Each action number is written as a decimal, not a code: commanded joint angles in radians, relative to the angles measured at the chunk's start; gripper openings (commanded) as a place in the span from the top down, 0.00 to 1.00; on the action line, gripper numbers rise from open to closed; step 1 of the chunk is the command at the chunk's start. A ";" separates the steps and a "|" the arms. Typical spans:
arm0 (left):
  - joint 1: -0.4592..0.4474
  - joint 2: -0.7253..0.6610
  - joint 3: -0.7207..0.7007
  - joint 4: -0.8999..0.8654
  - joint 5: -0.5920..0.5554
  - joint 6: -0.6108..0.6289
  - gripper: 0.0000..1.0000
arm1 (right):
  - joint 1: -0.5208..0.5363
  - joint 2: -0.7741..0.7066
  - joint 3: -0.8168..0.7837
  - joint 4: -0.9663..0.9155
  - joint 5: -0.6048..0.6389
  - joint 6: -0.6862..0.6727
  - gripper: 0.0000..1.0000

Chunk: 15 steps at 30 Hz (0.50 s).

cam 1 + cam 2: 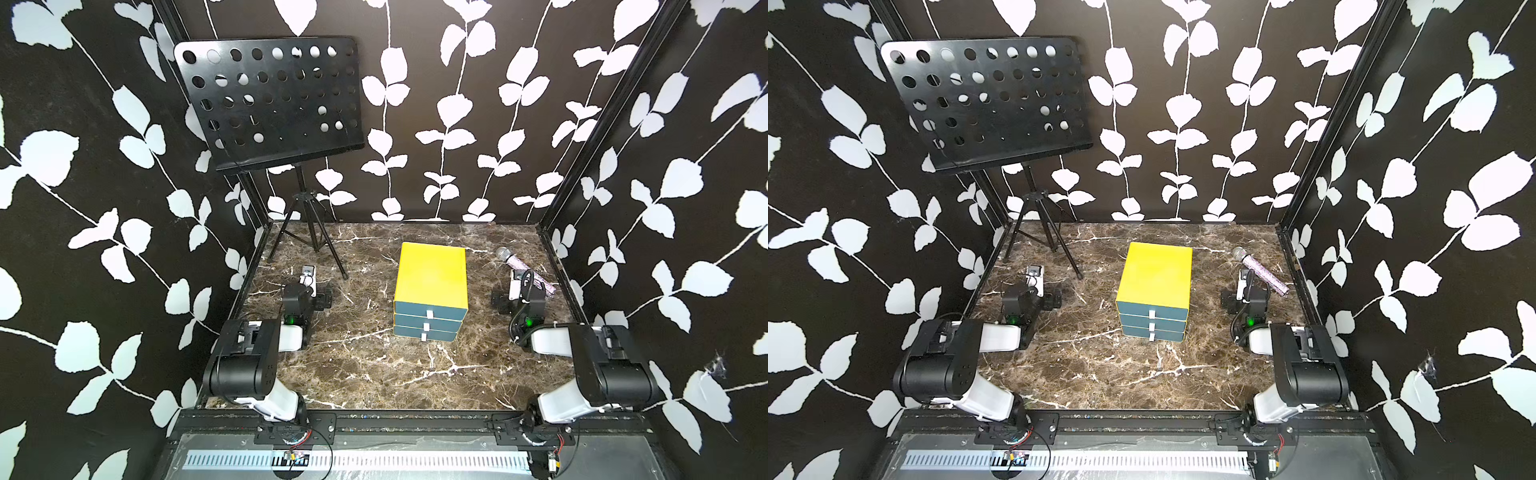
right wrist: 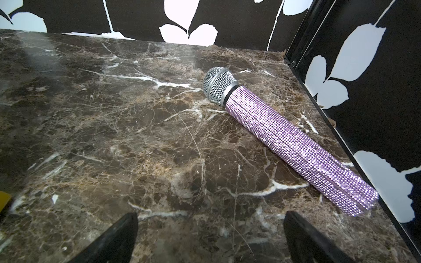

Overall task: Take the postcards out of the drawer
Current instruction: Adjust the storage box at the center of the board.

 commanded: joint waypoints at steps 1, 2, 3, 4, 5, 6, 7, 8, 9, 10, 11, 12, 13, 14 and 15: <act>-0.004 -0.008 0.012 0.005 -0.002 0.011 0.01 | 0.000 -0.001 0.021 0.031 -0.008 -0.009 0.01; -0.004 -0.008 0.012 0.005 -0.001 0.011 0.01 | 0.000 -0.004 0.021 0.030 -0.008 -0.009 0.01; -0.004 -0.008 0.012 0.005 -0.001 0.010 0.01 | 0.000 -0.004 0.022 0.031 -0.007 -0.009 0.01; -0.004 -0.008 0.012 0.005 -0.002 0.011 0.01 | 0.000 -0.003 0.021 0.032 -0.008 -0.009 0.01; -0.004 -0.008 0.012 0.005 -0.002 0.010 0.01 | 0.000 -0.004 0.021 0.031 -0.008 -0.009 0.01; -0.004 -0.008 0.012 0.005 -0.002 0.009 0.01 | -0.001 -0.004 0.021 0.031 -0.008 -0.009 0.01; -0.001 -0.005 0.015 0.004 0.000 0.007 0.01 | 0.000 -0.003 0.021 0.031 -0.008 -0.009 0.01; -0.001 -0.005 0.014 0.005 0.003 0.006 0.01 | 0.000 -0.003 0.021 0.031 -0.008 -0.009 0.01; 0.000 -0.007 0.014 0.003 0.002 0.006 0.01 | 0.000 -0.002 0.022 0.030 -0.008 -0.008 0.01; 0.000 -0.007 0.015 -0.001 0.002 0.007 0.01 | 0.000 -0.001 0.023 0.030 -0.008 -0.008 0.01; 0.000 -0.007 0.016 0.000 0.003 0.007 0.01 | 0.000 -0.002 0.024 0.028 -0.008 -0.008 0.01; 0.000 -0.007 0.016 -0.001 0.004 0.007 0.01 | 0.000 -0.001 0.024 0.029 -0.008 -0.008 0.01; 0.000 -0.007 0.017 0.000 0.004 0.007 0.01 | 0.000 0.000 0.024 0.028 -0.008 -0.008 0.01; 0.000 -0.007 0.017 -0.001 0.004 0.006 0.01 | 0.000 -0.002 0.025 0.028 -0.008 -0.008 0.01; 0.000 -0.007 0.017 0.000 0.005 0.007 0.01 | 0.000 -0.002 0.024 0.029 -0.008 -0.008 0.01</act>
